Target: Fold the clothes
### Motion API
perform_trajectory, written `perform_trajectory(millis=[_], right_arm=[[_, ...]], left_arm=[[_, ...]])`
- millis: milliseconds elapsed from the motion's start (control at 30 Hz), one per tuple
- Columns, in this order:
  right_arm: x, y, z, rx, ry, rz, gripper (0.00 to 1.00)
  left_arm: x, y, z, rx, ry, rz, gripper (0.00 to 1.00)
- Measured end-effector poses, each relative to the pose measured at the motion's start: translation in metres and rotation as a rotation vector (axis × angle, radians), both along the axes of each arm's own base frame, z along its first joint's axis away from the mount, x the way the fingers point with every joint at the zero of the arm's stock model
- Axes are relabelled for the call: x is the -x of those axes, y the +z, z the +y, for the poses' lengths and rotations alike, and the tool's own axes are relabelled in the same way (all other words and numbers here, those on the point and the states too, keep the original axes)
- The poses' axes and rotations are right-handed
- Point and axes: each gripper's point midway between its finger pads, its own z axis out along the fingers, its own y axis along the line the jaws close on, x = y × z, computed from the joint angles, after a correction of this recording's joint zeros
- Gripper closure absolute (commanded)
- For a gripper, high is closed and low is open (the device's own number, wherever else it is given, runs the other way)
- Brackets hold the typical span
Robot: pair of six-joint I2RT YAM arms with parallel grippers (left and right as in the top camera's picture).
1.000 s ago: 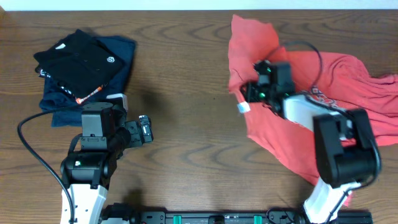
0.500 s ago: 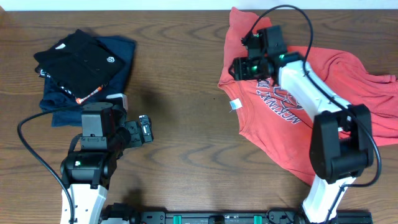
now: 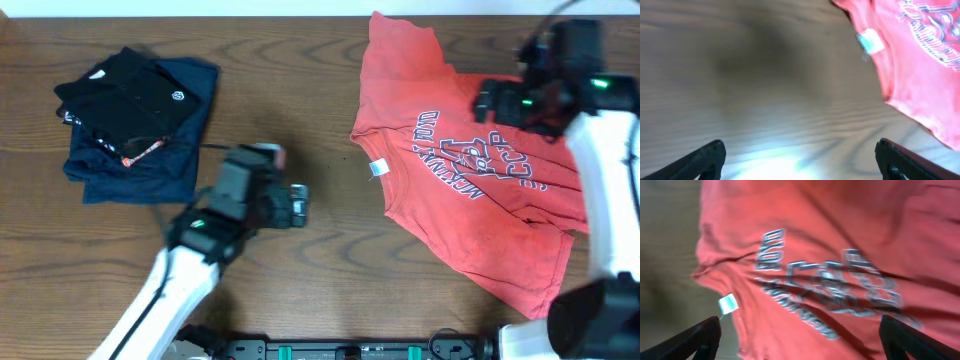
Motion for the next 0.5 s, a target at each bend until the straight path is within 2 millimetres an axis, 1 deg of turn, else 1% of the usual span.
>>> perform_trajectory(millis=[100,200,267,367,500], right_arm=[[0.012,0.008,-0.026,0.003,-0.07,-0.001,0.01],[0.022,0.009,-0.044,0.005,-0.122,0.017,0.01],[0.028,0.007,-0.05,0.004,-0.14,0.039,0.01],[0.033,0.005,-0.052,0.005,-0.138,0.059,0.01],[0.035,0.003,-0.051,0.008,-0.124,0.069,0.01]], left_arm=[[0.002,-0.017,-0.037,0.036,-0.032,0.041,0.03],[0.007,-0.033,-0.077,0.093,-0.054,0.079,0.04],[0.013,-0.046,-0.104,0.143,-0.054,0.122,0.05],[0.022,-0.063,-0.131,0.197,-0.02,0.186,0.06],[0.029,-0.085,-0.158,0.274,0.052,0.268,0.08]])
